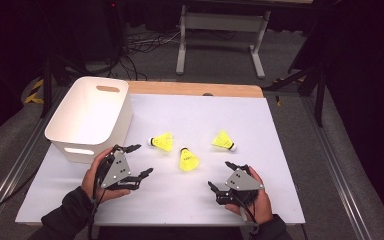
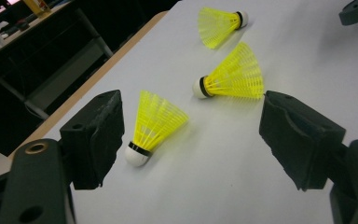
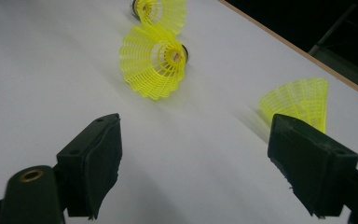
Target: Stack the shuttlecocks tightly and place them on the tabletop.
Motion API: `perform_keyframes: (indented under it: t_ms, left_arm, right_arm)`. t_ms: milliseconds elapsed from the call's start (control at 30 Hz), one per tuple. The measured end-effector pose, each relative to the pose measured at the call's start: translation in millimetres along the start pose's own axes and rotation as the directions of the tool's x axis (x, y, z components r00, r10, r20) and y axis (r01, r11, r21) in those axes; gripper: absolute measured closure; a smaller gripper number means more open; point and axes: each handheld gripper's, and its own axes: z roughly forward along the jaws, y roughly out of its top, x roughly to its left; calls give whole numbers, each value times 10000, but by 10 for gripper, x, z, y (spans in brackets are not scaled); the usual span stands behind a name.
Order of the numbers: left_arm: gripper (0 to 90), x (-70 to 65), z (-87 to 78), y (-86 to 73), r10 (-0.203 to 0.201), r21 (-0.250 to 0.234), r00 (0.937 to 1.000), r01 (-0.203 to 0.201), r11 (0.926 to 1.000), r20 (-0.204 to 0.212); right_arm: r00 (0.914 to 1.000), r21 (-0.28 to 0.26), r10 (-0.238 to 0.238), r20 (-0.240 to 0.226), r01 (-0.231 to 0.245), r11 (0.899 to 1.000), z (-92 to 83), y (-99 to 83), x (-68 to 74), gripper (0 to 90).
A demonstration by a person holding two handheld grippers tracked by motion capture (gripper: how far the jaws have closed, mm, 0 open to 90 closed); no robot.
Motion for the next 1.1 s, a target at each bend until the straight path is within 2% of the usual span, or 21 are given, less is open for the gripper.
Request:
perform_keyframes:
  t_ms: [333, 700, 867, 1000, 1033, 1100]
  left_arm:
    - [150, -66, -137, -257, -471, 93, 9984, 468, 9989, 326]
    - [104, -56, -342, -472, -830, 139, 9962, 826, 9965, 269]
    - [97, -15, -435, -571, -1094, 199, 9936, 1089, 9939, 275]
    - [92, 13, -513, -652, -1452, 178, 9892, 1448, 9893, 208]
    - [91, 23, -543, -686, -1628, 175, 9864, 1625, 9866, 226]
    - [90, 33, -574, -720, -1685, 269, 9856, 1682, 9854, 115]
  right_arm:
    - [10000, 49, -4, -80, 4, 10000, 20, 2, 25, 190]
    - [10000, 74, 28, -57, -28, 10000, 44, 8, 54, 184]
    - [9999, 101, 169, -25, -168, 9998, 63, 7, 56, 164]
    - [9995, 149, 298, -121, -296, 9995, 91, 12, 63, 162]
    - [9990, 91, 382, -231, -380, 9992, 104, 22, 73, 176]
    - [9986, 75, 392, -367, -389, 9992, 111, 33, 86, 193]
